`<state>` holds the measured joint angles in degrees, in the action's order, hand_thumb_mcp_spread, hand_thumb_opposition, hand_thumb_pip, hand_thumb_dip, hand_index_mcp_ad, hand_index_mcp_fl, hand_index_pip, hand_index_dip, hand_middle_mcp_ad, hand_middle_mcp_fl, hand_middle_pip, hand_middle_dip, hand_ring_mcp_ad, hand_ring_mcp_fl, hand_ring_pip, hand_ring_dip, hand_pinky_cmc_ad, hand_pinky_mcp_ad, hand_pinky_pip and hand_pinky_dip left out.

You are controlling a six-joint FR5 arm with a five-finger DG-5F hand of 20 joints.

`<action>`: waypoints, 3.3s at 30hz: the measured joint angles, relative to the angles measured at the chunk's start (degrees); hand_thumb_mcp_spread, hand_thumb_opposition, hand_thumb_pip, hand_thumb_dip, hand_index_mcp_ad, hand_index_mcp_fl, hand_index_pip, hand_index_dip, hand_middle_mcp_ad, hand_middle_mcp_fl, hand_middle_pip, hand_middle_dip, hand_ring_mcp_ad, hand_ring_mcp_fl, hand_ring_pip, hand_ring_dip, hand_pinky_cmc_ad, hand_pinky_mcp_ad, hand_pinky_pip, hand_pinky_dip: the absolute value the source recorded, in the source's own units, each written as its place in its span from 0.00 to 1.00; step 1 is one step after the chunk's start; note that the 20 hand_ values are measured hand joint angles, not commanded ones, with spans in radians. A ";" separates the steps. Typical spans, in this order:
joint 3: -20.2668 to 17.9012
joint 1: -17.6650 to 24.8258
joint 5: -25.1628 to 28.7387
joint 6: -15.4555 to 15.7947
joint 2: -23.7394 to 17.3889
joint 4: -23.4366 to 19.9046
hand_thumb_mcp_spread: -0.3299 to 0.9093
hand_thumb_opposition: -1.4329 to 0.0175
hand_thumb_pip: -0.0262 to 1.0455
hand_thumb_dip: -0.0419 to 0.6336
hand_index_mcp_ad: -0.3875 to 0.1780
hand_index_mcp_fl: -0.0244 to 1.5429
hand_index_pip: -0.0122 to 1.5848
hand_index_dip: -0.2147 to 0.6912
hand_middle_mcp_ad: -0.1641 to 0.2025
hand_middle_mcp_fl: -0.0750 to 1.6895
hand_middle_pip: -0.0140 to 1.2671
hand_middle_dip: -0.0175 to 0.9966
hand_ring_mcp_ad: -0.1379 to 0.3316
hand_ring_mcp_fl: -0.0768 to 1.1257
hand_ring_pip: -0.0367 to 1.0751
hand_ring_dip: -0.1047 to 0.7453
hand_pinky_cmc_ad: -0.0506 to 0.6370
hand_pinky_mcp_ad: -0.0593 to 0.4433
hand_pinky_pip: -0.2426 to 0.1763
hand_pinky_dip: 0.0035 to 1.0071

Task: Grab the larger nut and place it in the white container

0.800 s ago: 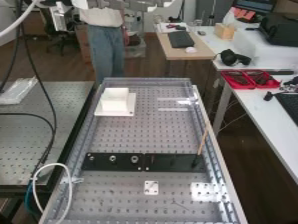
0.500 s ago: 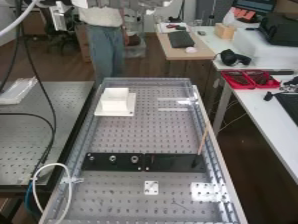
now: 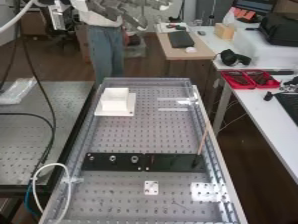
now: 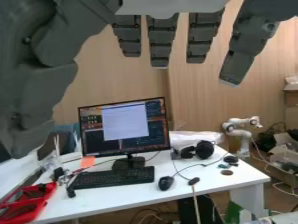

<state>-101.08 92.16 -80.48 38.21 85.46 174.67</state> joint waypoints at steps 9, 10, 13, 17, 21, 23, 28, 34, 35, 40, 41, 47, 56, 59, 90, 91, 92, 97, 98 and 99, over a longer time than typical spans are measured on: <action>-9.30 2.37 10.89 -1.56 -1.36 -5.38 0.45 0.47 0.47 0.18 0.61 0.04 0.06 0.22 0.60 0.05 0.12 0.23 0.65 0.07 0.12 0.26 0.63 0.77 0.34 0.59; -10.56 2.72 12.50 -1.77 -1.52 -6.36 0.45 0.47 0.47 0.18 0.61 0.04 0.06 0.21 0.60 0.04 0.12 0.23 0.65 0.07 0.12 0.26 0.63 0.78 0.33 0.60; -14.05 3.70 16.85 -2.05 -1.82 -9.52 0.45 0.45 0.48 0.19 0.62 0.04 0.06 0.20 0.60 0.06 0.12 0.23 0.66 0.07 0.12 0.26 0.62 0.79 0.33 0.61; -17.84 4.76 21.74 -2.34 -1.81 -13.56 0.45 0.45 0.53 0.21 0.61 0.05 0.06 0.17 0.63 0.07 0.12 0.23 0.67 0.07 0.11 0.26 0.63 0.79 0.33 0.62; -21.36 5.69 26.69 -4.39 -0.92 -17.57 0.45 0.45 0.54 0.24 0.61 0.05 0.10 0.16 0.63 0.08 0.12 0.24 0.67 0.07 0.12 0.27 0.62 0.79 0.33 0.64; -22.57 5.97 28.04 -5.05 -0.47 -19.27 0.45 0.45 0.55 0.25 0.61 0.05 0.12 0.16 0.64 0.08 0.12 0.24 0.68 0.07 0.12 0.27 0.63 0.79 0.32 0.64; -25.35 6.74 31.50 -6.22 1.46 -23.74 0.46 0.45 0.58 0.29 0.61 0.05 0.27 0.16 0.64 0.07 0.12 0.24 0.67 0.07 0.12 0.27 0.63 0.80 0.32 0.65; -27.43 7.65 34.74 -7.51 4.91 -29.12 0.48 0.42 0.61 0.31 0.57 0.06 0.50 0.16 0.63 0.07 0.12 0.23 0.67 0.07 0.12 0.27 0.63 0.80 0.32 0.65; -27.61 7.73 35.14 -7.64 5.32 -29.72 0.47 0.42 0.61 0.32 0.56 0.07 0.53 0.17 0.64 0.07 0.12 0.23 0.68 0.07 0.12 0.27 0.62 0.80 0.32 0.65; -28.46 8.14 37.35 -10.08 8.48 -32.29 0.49 0.41 0.63 0.34 0.55 0.09 0.73 0.18 0.64 0.07 0.12 0.23 0.67 0.07 0.12 0.27 0.62 0.80 0.33 0.65; -28.65 8.25 37.82 -10.80 9.51 -32.90 0.49 0.41 0.63 0.34 0.55 0.09 0.75 0.20 0.63 0.05 0.12 0.23 0.67 0.07 0.12 0.27 0.62 0.80 0.33 0.65; -29.43 8.75 40.06 -12.00 13.83 -37.14 0.49 0.40 0.63 0.34 0.55 0.08 0.85 0.27 0.63 0.05 0.12 0.23 0.67 0.07 0.12 0.27 0.63 0.80 0.33 0.65; -30.33 8.48 41.85 -11.10 18.30 -44.21 0.51 0.38 0.68 0.37 0.52 0.05 0.93 0.34 0.63 0.05 0.12 0.23 0.67 0.07 0.12 0.27 0.62 0.79 0.33 0.63; -30.27 7.98 41.86 -11.38 19.38 -44.45 0.51 0.38 0.68 0.37 0.52 0.04 0.94 0.34 0.63 0.05 0.12 0.23 0.67 0.07 0.13 0.27 0.62 0.79 0.32 0.62; -28.70 4.09 38.38 -10.30 25.44 -48.49 0.52 0.37 0.70 0.41 0.52 0.03 0.98 0.36 0.63 0.05 0.12 0.23 0.68 0.07 0.16 0.27 0.63 0.77 0.33 0.61; -28.59 3.99 38.26 -10.51 25.62 -48.32 0.52 0.37 0.70 0.41 0.52 0.03 0.98 0.36 0.64 0.05 0.12 0.23 0.67 0.07 0.16 0.27 0.63 0.77 0.33 0.61; -28.55 3.95 38.20 -10.56 25.68 -48.27 0.52 0.37 0.70 0.41 0.52 0.03 0.98 0.36 0.63 0.05 0.12 0.23 0.68 0.07 0.16 0.27 0.63 0.77 0.33 0.61; -28.60 4.12 38.04 -10.40 26.09 -48.64 0.52 0.37 0.70 0.41 0.52 0.03 0.98 0.36 0.63 0.05 0.12 0.23 0.68 0.07 0.16 0.27 0.63 0.77 0.33 0.61; -28.62 4.17 38.09 -10.41 26.14 -48.75 0.52 0.37 0.70 0.41 0.52 0.03 0.98 0.36 0.63 0.05 0.12 0.23 0.67 0.07 0.16 0.27 0.63 0.77 0.33 0.61; -28.65 4.27 38.16 -10.42 26.25 -48.95 0.52 0.37 0.70 0.41 0.52 0.03 0.98 0.36 0.63 0.05 0.12 0.23 0.68 0.07 0.16 0.27 0.63 0.77 0.33 0.61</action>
<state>-129.73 96.43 -42.32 27.80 111.71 125.71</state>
